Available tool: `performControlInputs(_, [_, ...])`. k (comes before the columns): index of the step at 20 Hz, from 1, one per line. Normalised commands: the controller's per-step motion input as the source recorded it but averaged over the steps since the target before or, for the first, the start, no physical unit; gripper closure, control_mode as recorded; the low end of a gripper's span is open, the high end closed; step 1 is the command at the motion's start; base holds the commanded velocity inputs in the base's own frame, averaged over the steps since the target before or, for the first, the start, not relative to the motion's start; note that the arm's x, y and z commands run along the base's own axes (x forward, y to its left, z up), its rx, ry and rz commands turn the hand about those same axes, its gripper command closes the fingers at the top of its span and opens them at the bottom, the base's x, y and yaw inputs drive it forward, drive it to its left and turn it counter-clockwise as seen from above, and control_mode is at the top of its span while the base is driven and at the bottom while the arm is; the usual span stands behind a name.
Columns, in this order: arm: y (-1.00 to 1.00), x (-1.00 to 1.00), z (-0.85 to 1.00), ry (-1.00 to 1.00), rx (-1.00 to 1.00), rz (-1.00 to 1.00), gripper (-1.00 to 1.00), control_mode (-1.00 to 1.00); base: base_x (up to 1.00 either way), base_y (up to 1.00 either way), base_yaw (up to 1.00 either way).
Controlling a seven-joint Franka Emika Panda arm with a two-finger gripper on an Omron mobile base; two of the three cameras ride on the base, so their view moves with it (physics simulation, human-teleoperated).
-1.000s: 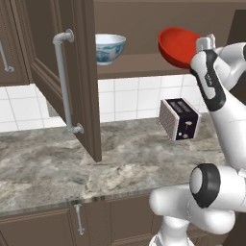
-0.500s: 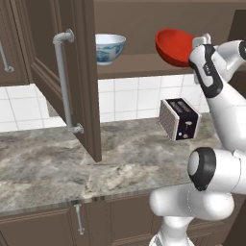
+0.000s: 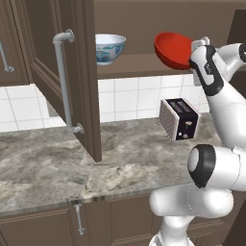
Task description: Open the cabinet. Pick the bowls from the counter and place them in the cabinet. Then close the cabinet.
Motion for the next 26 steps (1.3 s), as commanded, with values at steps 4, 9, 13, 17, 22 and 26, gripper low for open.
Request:
performControlInputs(4, [0.0,0.34,0.0,0.0,0.0,0.0,1.0,-1.0,0.0,0.0,0.0])
performControlInputs(9, [0.0,0.39,0.0,0.0,0.0,0.0,1.0,-1.0,0.0,0.0,0.0])
performControlInputs(13, [0.0,0.44,-0.1,0.0,-0.01,0.0,1.0,-1.0,0.0,0.0,0.0])
performControlInputs(17, [0.0,0.47,-0.25,0.0,-0.02,0.01,1.0,-1.0,0.0,0.0,0.0])
performControlInputs(22, [0.0,0.31,-0.31,0.0,-0.03,0.0,1.0,-1.0,0.0,0.0,0.0])
performControlInputs(26, [0.0,0.19,-0.1,0.0,-0.02,0.0,-1.0,-1.0,0.0,0.0,0.0])
